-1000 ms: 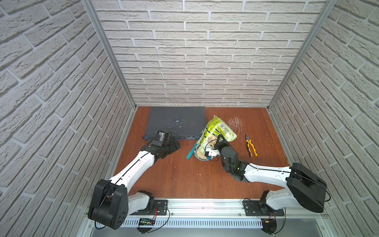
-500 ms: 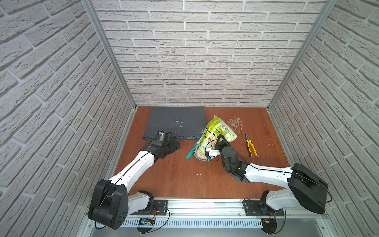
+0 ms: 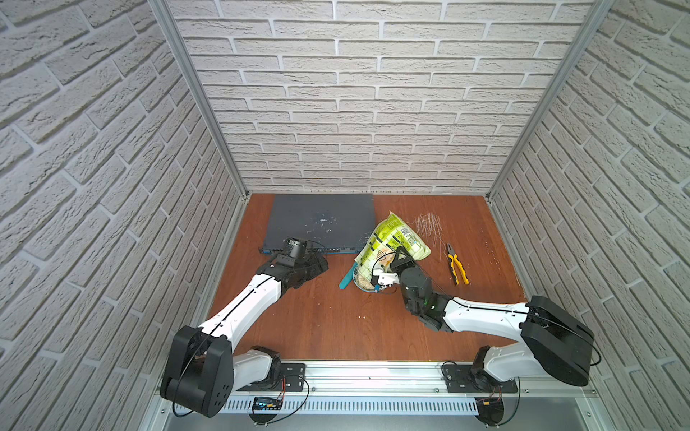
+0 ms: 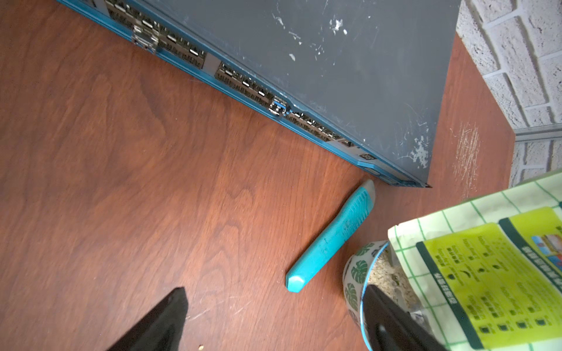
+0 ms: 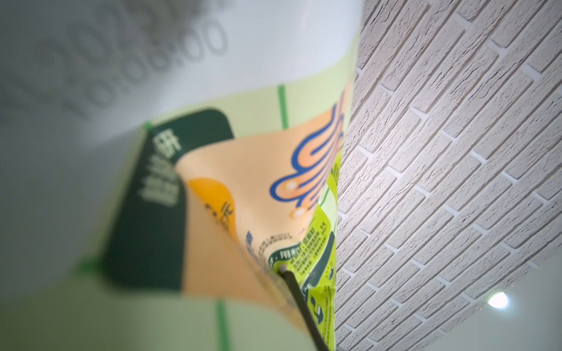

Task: Pour the oats into the breakfast bowl
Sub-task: Pour the oats into the bowl.

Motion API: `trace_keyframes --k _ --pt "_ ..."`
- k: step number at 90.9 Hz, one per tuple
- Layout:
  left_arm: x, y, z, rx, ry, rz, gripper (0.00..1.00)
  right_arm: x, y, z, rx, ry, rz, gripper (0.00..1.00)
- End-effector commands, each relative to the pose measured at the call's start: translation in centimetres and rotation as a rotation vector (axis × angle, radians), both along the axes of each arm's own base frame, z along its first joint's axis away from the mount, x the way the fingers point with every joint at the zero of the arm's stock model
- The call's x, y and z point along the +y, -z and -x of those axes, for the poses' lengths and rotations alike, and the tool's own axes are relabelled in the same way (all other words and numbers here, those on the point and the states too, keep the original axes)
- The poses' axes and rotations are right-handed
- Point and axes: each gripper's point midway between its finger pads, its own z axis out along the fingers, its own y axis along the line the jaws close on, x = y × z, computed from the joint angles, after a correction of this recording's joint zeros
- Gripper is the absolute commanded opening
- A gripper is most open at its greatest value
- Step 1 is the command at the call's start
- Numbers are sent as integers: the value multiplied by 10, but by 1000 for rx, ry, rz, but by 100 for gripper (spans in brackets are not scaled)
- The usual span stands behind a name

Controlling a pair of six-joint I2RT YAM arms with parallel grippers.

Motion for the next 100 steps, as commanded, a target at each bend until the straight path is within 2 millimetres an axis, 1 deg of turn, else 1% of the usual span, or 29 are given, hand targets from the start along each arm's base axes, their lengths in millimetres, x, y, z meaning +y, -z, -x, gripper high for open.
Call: trace_keyframes --k 1,9,27,37,42,50,72,97,100 --pt "2 1 -1 3 -1 -5 92 -7 -57 2 -153 33 -227 4" --pt "1 1 -1 3 -1 -3 92 -9 -55 2 -164 37 -202 4" --pt "3 1 1 3 -3 -6 92 -11 -64 2 -183 37 -198 4" --pt "3 2 1 3 -4 -6 92 -8 -58 1 -175 25 -145 3" --pt "2 3 1 4 -3 -5 92 -7 -58 1 -188 20 -123 4" --pt "2 4 1 5 -4 -6 92 -5 -67 1 -210 12 -134 4" --pt "3 4 1 6 -3 -7 92 -4 -78 1 -229 -2 -131 4" --pt "2 2 0 1 -3 -5 92 0 -48 1 -185 -5 -69 4" --pt "2 2 0 2 -3 -5 92 -1 -47 0 -187 -3 -65 4"
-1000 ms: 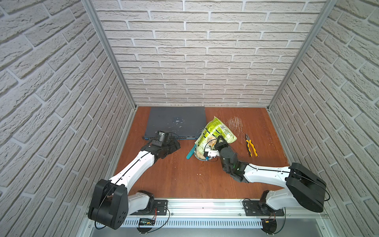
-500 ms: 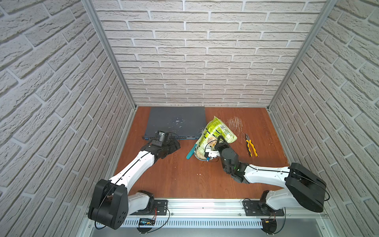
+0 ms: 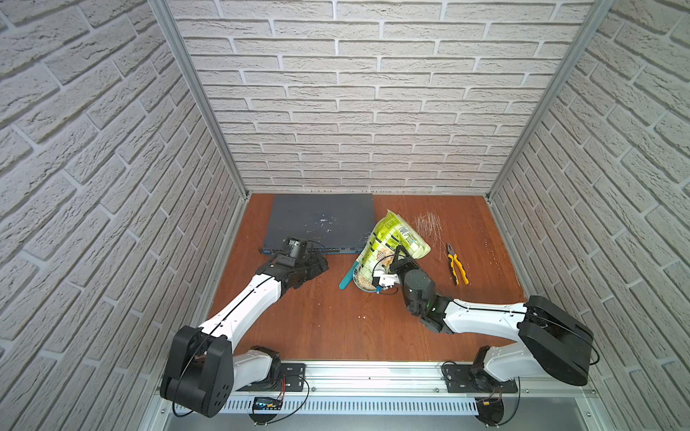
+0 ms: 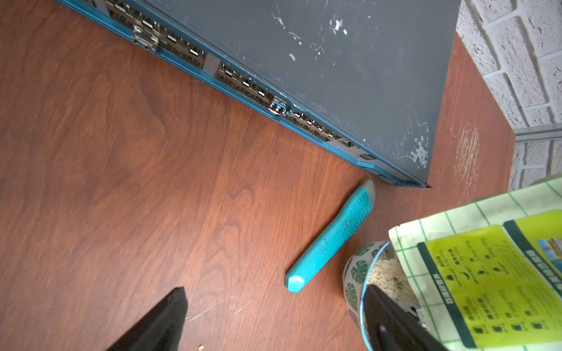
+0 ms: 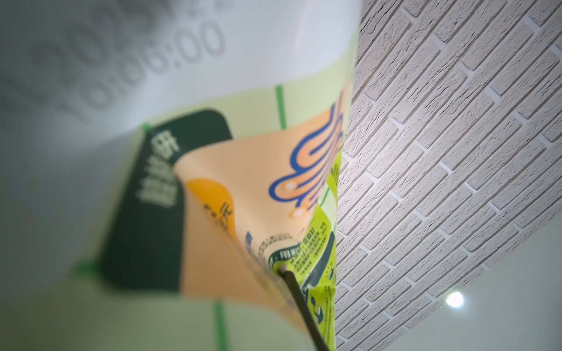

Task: Pour the oats into the breakfast bowl
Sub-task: Pour the oats into the bowl.

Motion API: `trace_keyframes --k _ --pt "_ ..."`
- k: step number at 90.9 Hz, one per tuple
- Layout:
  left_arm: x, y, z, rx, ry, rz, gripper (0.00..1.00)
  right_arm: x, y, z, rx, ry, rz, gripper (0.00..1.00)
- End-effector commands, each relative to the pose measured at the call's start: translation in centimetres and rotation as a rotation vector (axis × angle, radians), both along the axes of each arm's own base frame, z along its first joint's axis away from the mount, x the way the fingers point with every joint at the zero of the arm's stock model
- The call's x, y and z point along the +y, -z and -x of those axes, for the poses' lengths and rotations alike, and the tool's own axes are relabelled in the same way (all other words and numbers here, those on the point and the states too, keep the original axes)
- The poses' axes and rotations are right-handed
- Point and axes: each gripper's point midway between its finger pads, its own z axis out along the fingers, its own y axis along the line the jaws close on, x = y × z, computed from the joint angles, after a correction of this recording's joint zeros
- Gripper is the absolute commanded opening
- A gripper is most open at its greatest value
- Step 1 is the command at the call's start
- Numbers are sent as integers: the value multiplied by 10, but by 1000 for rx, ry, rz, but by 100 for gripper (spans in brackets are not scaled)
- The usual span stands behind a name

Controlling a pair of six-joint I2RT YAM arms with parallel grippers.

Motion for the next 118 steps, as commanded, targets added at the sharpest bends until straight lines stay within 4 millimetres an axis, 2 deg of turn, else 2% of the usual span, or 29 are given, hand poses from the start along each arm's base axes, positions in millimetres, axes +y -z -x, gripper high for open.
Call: trace_keyframes --k 1,18,50,70,83,102,109,118 --pt "2 2 0 3 -3 -5 92 -3 -44 -1 -134 24 -168 4" --pt "1 2 -1 3 0 -4 92 -4 -70 -2 -170 11 -225 4" --pt "2 1 -1 1 0 -6 92 -17 -61 -4 -144 52 -236 3" --pt "1 0 -2 -1 1 -6 92 -20 -79 -3 -178 46 -262 4" --pt "2 2 -1 1 -4 -3 92 -21 -70 -3 -163 49 -256 4" --pt "2 3 0 5 -3 -4 92 -16 -38 -8 -116 74 -209 4" --pt "2 3 0 5 -2 -6 92 -17 -38 -8 -118 76 -212 4" --pt "2 4 1 9 -2 -6 92 -18 -47 -7 -130 71 -227 4"
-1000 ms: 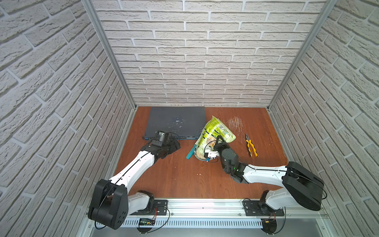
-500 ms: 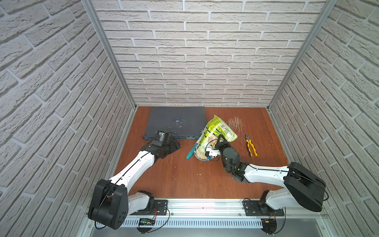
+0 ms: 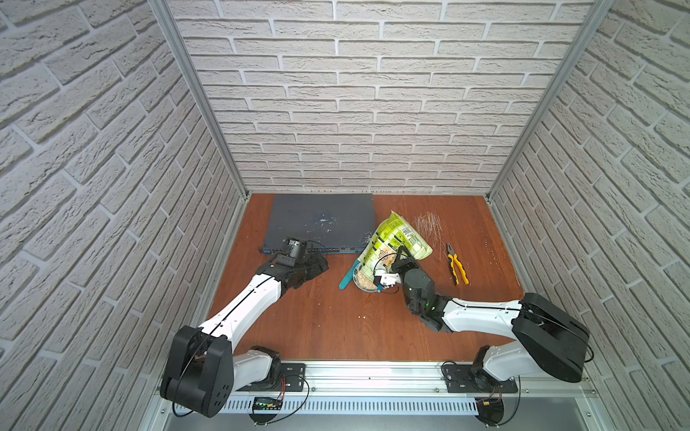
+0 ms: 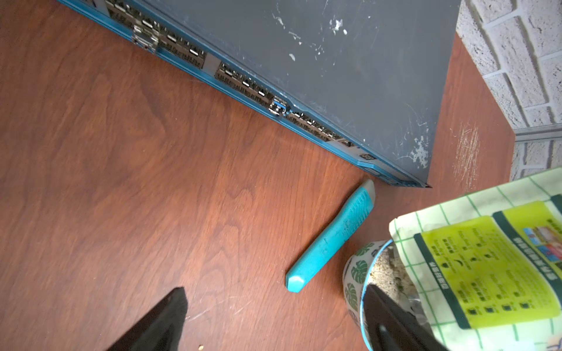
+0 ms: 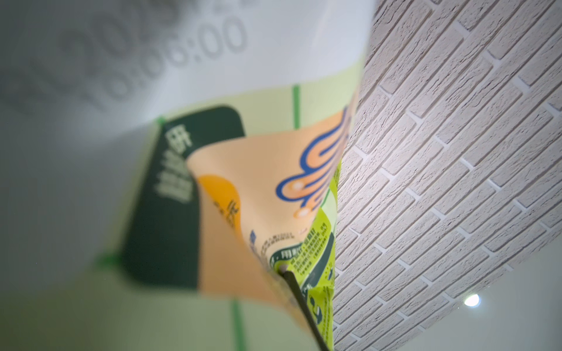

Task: Pour the oats into the breakfast bowl
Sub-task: Pour the oats into the bowl.

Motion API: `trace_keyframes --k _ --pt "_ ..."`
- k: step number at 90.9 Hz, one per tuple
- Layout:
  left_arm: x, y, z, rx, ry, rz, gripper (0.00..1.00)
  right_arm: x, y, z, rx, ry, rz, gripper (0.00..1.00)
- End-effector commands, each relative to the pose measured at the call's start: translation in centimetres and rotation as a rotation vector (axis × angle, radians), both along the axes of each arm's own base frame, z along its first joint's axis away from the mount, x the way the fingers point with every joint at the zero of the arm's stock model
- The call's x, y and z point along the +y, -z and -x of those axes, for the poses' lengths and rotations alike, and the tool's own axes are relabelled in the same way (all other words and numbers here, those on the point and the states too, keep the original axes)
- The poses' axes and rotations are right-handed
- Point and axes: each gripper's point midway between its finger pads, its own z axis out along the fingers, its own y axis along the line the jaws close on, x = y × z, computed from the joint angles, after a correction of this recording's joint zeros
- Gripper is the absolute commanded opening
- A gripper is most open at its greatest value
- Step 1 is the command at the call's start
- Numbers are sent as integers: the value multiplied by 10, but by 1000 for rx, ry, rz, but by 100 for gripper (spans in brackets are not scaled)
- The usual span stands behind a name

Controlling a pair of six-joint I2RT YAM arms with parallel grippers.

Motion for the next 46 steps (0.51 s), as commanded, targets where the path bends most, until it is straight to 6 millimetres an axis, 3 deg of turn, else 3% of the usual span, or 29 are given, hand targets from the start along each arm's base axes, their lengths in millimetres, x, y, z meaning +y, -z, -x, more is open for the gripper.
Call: trace_keyframes --k 1,23,46 --pt "2 4 1 10 -3 -6 92 -7 -60 0 -154 34 -207 4" --pt "2 4 1 8 -2 -4 93 -13 -74 3 -175 31 -221 4" --pt "2 4 2 8 -4 -4 93 -12 -62 2 -146 38 -227 4"
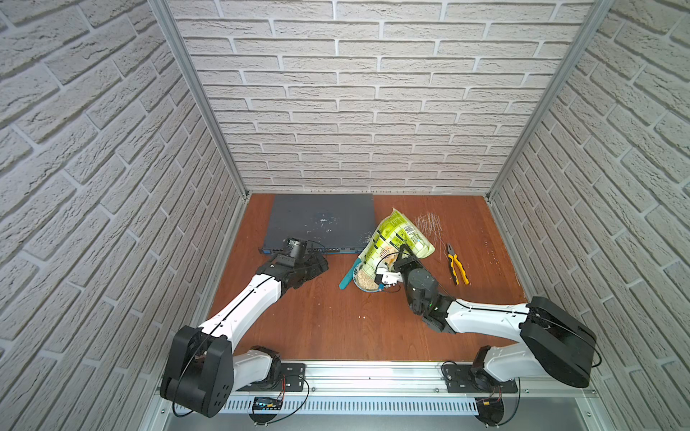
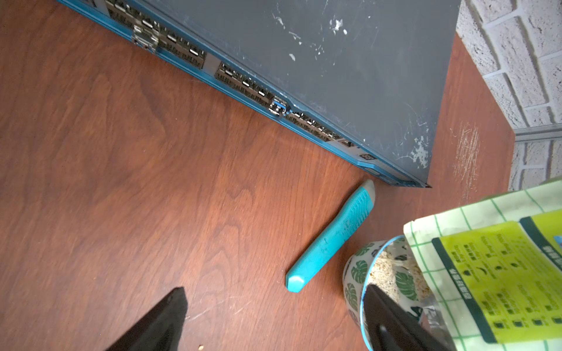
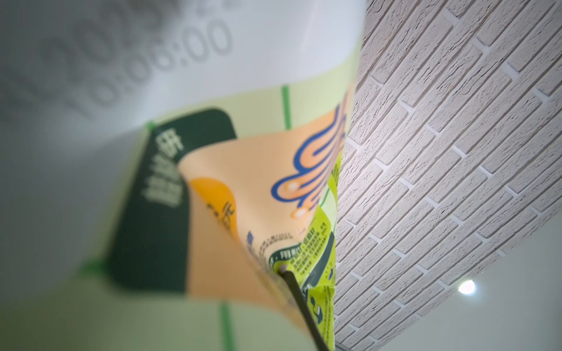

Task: Pour the oats into the breakfast bowl
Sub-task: Pour the oats into the bowl.

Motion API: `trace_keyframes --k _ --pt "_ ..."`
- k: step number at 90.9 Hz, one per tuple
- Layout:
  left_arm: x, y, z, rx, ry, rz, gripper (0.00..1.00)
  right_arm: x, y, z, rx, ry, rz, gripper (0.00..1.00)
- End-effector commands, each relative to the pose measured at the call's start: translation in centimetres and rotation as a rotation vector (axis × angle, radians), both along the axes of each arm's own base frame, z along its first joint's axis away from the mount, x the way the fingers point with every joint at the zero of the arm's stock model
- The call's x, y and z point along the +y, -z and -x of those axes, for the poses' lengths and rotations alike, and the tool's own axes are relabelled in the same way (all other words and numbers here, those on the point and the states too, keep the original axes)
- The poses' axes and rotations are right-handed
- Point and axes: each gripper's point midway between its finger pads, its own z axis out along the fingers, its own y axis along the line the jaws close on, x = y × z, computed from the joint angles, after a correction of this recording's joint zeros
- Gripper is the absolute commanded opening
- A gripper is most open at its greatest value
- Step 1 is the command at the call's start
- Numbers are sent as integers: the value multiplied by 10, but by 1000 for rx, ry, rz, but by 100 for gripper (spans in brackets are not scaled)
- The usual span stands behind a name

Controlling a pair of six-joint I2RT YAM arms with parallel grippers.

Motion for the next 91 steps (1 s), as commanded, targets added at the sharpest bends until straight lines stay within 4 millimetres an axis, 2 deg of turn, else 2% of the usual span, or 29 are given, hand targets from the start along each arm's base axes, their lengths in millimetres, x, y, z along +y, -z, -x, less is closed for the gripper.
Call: trace_keyframes --k 1,15,33,42,51,62,70,91 --pt "3 4 1 7 -4 -5 93 -8 -46 0 -119 35 -188 3" --pt "2 4 1 7 -4 -5 92 -5 -37 -2 -121 36 -144 4" --pt "2 2 0 3 -2 -7 93 -9 -59 1 -153 29 -201 4" --pt "2 2 -1 4 -1 -8 93 -13 -64 2 -158 32 -210 3" --pt "1 2 -2 4 0 -5 93 -11 -59 1 -149 31 -202 4" --pt "1 2 -2 3 -2 -3 92 -5 -40 -1 -118 39 -180 3" --pt "1 3 -2 4 -2 -5 92 -5 -33 -2 -111 49 -179 3" --pt "1 1 -2 4 2 -8 93 -13 -49 1 -116 58 -252 3"
